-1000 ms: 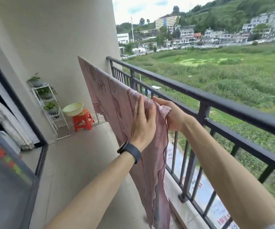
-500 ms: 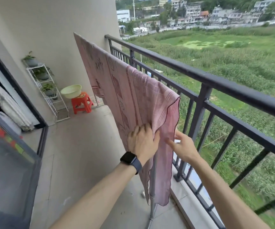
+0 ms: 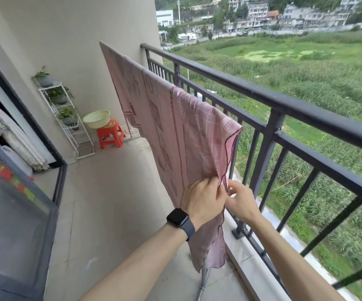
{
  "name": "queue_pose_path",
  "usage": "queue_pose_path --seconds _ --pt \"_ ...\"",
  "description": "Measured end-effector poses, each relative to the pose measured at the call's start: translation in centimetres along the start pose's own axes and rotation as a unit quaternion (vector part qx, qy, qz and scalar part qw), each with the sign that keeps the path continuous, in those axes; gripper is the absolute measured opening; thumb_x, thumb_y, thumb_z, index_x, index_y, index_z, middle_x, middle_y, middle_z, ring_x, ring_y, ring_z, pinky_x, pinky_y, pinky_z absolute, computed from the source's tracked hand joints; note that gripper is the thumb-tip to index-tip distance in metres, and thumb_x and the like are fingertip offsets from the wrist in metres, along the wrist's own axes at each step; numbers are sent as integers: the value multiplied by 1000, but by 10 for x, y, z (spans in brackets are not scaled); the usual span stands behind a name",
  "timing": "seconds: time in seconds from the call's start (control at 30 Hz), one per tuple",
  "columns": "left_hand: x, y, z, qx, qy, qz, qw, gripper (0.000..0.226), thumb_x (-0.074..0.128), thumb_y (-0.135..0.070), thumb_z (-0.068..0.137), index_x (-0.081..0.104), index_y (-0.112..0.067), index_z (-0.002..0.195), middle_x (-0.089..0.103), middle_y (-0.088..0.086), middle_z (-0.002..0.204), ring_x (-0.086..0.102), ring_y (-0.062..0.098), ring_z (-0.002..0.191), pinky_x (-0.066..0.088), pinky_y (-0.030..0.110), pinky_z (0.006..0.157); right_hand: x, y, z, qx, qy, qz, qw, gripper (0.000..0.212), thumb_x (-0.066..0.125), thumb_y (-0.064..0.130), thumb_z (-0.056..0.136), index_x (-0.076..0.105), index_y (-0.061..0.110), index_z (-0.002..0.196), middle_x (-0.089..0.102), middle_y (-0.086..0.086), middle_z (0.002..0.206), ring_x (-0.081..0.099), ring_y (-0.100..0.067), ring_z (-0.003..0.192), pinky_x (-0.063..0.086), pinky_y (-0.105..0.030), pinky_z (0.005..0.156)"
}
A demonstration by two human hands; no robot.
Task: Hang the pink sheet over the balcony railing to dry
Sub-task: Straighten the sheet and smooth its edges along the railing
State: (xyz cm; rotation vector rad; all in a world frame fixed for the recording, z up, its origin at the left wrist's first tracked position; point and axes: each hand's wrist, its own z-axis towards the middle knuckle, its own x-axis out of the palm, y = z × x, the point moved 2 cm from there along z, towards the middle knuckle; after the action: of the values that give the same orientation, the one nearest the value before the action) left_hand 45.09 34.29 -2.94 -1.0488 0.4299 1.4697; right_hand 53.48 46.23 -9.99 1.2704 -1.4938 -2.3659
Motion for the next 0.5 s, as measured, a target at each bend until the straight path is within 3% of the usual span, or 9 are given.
queue_pose_path --seconds 0.07,0.13,0.23,0.3,0.37,0.43,0.5 --pt "1 -3 0 28 -2 -13 1000 21 53 -26 88 55 -12 72 63 8 66 60 32 64 46 36 49 4 0 -5 -12 10 -14 1000 27 61 17 81 63 42 70 63 9 71 59 0 69 46 -13 64" --pt "5 -7 -2 62 -16 -3 998 21 51 -28 86 53 -14 71 61 6 63 60 30 62 46 34 45 6 -2 -7 1 13 -20 1000 47 61 8 81 57 52 64 59 18 60 55 6 62 39 -9 57" --pt "14 -5 2 43 55 0 998 21 48 -36 91 57 -17 91 67 3 88 63 28 86 53 39 62 2 -3 -11 26 15 20 999 39 60 14 75 60 51 64 62 30 61 55 12 57 38 -6 54" --pt "15 3 6 20 108 -11 994 32 45 -45 93 56 -24 114 67 -2 111 62 24 103 54 40 78 -4 -3 -17 43 9 107 993 30 56 21 70 69 47 77 72 24 74 64 11 67 44 -5 60" --pt "9 12 11 17 145 -46 988 37 44 -47 95 54 -31 127 64 -8 125 62 20 109 54 37 85 -9 -9 -23 47 -8 193 980 38 57 25 67 74 42 97 76 14 97 71 -2 92 53 -14 74" --pt "-4 19 18 27 193 -86 977 33 47 -40 95 57 -36 127 65 -11 123 63 16 104 55 36 86 -10 -10 -28 40 -22 196 980 39 62 31 69 71 42 105 73 16 108 68 -4 102 53 -20 82" --pt "-21 23 26 48 195 -96 975 25 53 -31 94 65 -34 116 69 -10 107 63 11 90 55 35 78 -4 -8 -30 48 -37 147 987 32 74 43 78 68 38 109 71 19 108 66 -1 99 48 -15 82"
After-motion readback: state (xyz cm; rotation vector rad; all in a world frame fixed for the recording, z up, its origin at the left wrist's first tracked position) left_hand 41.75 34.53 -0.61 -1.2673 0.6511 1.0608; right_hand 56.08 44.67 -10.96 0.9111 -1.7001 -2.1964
